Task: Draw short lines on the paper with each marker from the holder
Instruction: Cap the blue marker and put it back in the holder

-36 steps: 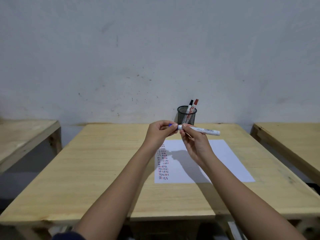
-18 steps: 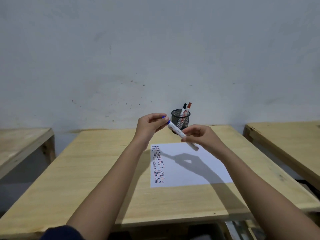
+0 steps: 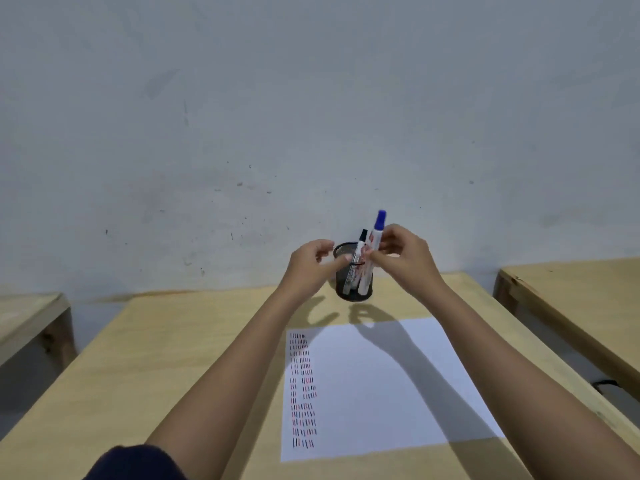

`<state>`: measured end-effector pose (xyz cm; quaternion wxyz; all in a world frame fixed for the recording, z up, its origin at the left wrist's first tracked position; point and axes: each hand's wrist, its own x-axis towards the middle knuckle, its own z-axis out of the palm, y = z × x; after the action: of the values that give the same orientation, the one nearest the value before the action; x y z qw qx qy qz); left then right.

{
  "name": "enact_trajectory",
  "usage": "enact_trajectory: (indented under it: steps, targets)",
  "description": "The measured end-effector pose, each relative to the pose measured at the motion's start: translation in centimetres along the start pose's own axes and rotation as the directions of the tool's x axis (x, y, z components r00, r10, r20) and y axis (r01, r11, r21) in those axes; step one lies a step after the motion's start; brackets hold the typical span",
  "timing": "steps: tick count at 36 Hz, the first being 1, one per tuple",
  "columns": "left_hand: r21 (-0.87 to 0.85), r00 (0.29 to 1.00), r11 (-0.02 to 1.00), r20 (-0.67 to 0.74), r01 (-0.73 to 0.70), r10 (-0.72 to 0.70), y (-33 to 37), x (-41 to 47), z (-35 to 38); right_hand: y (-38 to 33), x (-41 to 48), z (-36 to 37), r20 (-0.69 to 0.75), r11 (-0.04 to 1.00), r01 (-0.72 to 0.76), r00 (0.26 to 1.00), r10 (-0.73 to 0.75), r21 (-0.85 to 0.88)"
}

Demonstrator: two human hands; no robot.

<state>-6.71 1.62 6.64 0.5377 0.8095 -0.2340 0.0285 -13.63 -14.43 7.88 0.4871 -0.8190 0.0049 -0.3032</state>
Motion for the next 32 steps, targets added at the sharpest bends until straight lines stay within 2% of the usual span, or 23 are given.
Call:
enact_trajectory:
  steps: [3,7,10,14,17,24,28,32]
  targets:
    - [0.102,0.997,0.992,0.036,0.071,-0.075,-2.2,1.5,1.7,0.6,2.2,-0.2,-0.123,0.998,0.031,0.992,-0.024,0.058]
    - [0.091,0.990,0.987,0.041,0.133,-0.137,-4.7,2.9,4.4,2.1,4.4,0.1,-0.222,0.996,0.051,0.974,-0.033,0.074]
    - [0.028,0.978,0.980,0.064,0.198,-0.200,-8.1,5.9,7.4,6.8,7.3,1.9,-0.209,1.000,-0.013,0.978,0.014,0.005]
    - [-0.069,0.982,0.979,0.026,0.191,-0.190,-8.9,5.7,7.8,7.9,6.9,2.5,-0.207,0.997,0.004,0.978,-0.019,-0.073]
    - [-0.147,0.985,0.974,0.024,0.175,-0.174,-9.7,6.7,8.3,8.9,7.3,2.7,-0.165,0.994,-0.035,0.986,0.017,-0.102]
    - [-0.209,0.992,0.970,0.011,0.125,-0.125,-9.4,6.9,8.2,8.6,7.5,3.2,-0.071,0.981,-0.145,0.988,0.137,-0.125]
    - [-0.228,0.992,0.965,0.007,0.127,-0.128,-9.4,6.7,8.4,8.6,7.5,3.7,-0.017,0.967,-0.152,0.988,0.151,-0.204]
    - [-0.245,0.992,0.961,0.025,0.130,-0.127,-9.6,6.8,8.4,8.7,7.7,4.1,-0.029,0.962,-0.160,0.987,0.157,-0.221]
